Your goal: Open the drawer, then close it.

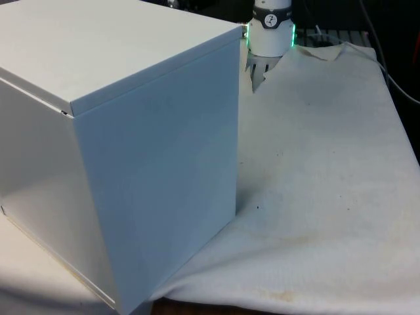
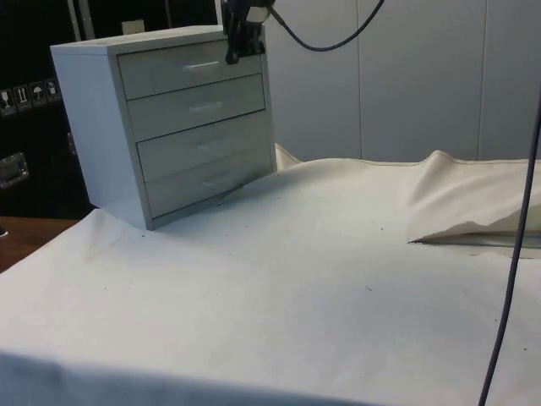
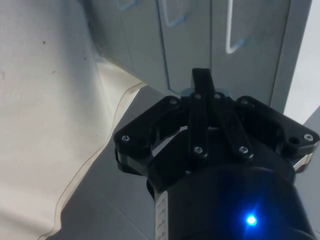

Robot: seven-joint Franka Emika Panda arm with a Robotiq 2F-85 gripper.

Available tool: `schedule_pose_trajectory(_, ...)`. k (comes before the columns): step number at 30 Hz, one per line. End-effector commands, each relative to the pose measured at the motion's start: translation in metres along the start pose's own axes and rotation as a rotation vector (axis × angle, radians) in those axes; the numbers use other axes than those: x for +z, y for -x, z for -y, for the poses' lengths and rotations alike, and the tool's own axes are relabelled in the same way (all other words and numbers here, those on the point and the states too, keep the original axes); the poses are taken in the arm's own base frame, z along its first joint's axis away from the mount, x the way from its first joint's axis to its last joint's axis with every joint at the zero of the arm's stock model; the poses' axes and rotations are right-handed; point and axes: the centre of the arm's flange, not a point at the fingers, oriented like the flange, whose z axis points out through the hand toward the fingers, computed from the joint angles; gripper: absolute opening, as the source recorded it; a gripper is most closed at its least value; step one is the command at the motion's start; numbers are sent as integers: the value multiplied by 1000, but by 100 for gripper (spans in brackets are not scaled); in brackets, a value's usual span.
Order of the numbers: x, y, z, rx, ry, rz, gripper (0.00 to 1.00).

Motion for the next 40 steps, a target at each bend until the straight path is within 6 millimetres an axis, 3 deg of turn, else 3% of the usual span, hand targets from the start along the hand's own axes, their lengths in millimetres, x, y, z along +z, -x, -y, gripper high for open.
schedule_pose_trajectory(1,-5,-1,1,-2,6,2,0)
schedule_pose_trajectory(8,-16,-3,11,-1,-9,-3,0)
schedule_pose_trajectory(22,-16,-3,12,1,-17,-4,0)
schedule_pose_trajectory(23,-16,-3,12,1,-17,-4,10)
schedule_pose_trajectory(30,-16,-3,12,2,-19,-4,47)
schedule_pose_trajectory(31,-16,-3,12,1,-18,-4,47)
schedule_pose_trajectory(32,-16,-3,12,1,-18,-4,60)
schedule_pose_trajectory(40,-16,-3,12,1,-18,-4,99)
